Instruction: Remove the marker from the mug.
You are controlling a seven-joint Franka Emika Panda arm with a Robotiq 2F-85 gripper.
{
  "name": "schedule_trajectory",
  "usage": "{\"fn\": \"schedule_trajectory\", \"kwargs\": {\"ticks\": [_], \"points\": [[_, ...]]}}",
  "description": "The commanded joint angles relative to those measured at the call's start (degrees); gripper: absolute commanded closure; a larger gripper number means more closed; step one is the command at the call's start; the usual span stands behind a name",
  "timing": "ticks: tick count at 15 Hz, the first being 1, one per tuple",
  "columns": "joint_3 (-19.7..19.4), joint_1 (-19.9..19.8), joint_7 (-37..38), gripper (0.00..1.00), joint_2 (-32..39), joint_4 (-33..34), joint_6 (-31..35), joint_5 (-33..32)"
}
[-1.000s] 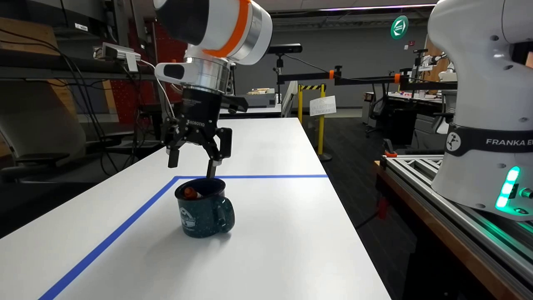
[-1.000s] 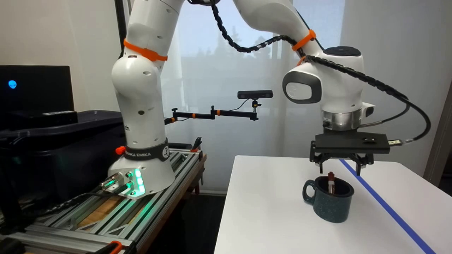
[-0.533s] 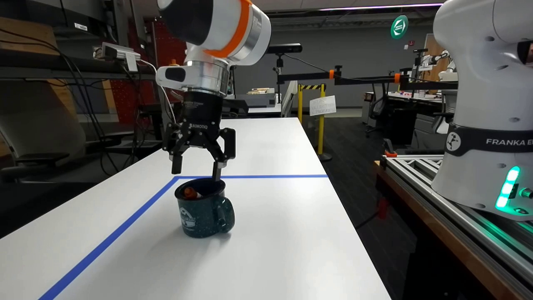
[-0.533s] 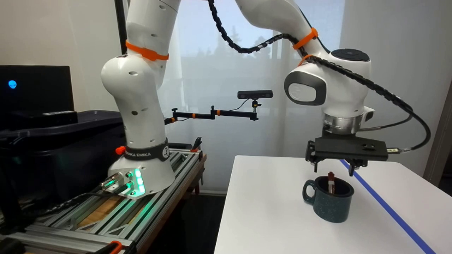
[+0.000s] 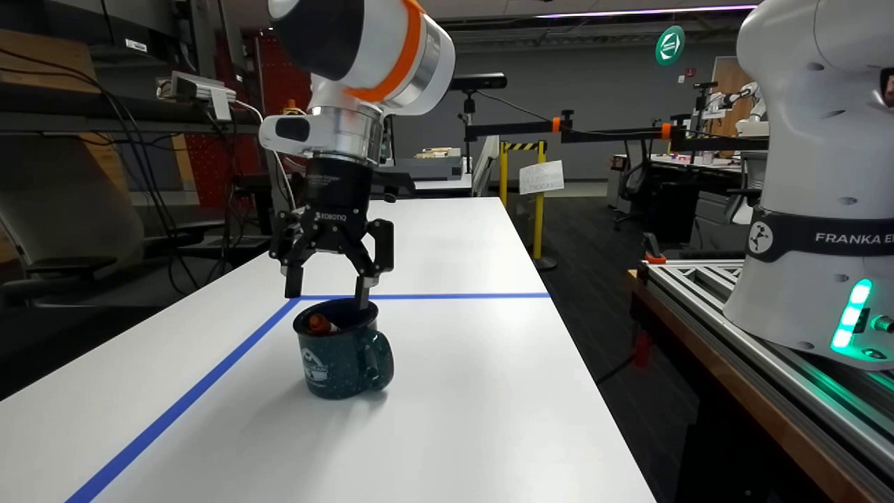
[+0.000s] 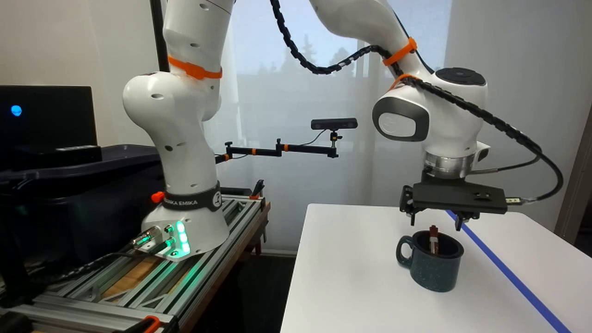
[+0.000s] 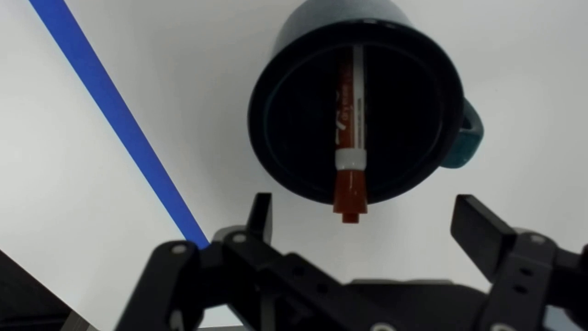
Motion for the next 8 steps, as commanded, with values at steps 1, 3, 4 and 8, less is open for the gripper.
{"fn": "schedule_trajectory", "kwargs": {"ticks": [1, 3, 4, 8], "points": [[5.5, -5.9, 0.9, 0.0, 0.2, -0.1, 1.2, -2.3], [7.2, -8.0, 0.8, 0.0, 0.3, 0.0, 1.0, -2.5], [7.9, -8.8, 0.7, 0.0, 0.5, 0.0, 1.2, -2.6], [9.8, -11.2, 0.3, 0.0, 1.0, 0.3, 0.5, -2.3]]}}
